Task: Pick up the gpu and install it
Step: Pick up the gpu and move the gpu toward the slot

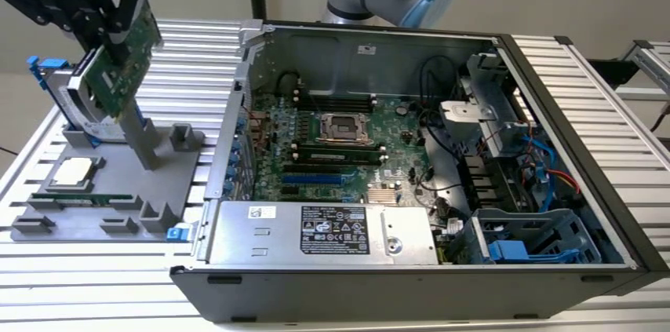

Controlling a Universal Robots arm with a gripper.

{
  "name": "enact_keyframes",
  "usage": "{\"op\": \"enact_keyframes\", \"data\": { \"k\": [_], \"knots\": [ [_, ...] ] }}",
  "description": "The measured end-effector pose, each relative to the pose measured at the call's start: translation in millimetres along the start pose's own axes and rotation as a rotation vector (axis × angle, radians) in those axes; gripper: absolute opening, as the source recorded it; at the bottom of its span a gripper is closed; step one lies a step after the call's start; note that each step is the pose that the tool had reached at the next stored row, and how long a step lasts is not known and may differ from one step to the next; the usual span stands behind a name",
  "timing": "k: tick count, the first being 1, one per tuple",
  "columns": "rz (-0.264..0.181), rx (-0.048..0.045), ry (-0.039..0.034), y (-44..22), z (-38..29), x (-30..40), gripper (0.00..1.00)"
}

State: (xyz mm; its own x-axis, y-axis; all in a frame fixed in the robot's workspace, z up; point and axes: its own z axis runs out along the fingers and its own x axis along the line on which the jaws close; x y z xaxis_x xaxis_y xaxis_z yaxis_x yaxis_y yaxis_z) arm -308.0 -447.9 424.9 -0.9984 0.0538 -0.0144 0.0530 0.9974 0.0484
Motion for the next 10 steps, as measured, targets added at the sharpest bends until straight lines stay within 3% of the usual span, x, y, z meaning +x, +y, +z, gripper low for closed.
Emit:
{"op": "enact_keyframes", "data": {
  "k": [10],
  "knots": [
    [0.000,0.0000,0.0001,0.6,0.2,-11.0,0.00]
  ]
}}
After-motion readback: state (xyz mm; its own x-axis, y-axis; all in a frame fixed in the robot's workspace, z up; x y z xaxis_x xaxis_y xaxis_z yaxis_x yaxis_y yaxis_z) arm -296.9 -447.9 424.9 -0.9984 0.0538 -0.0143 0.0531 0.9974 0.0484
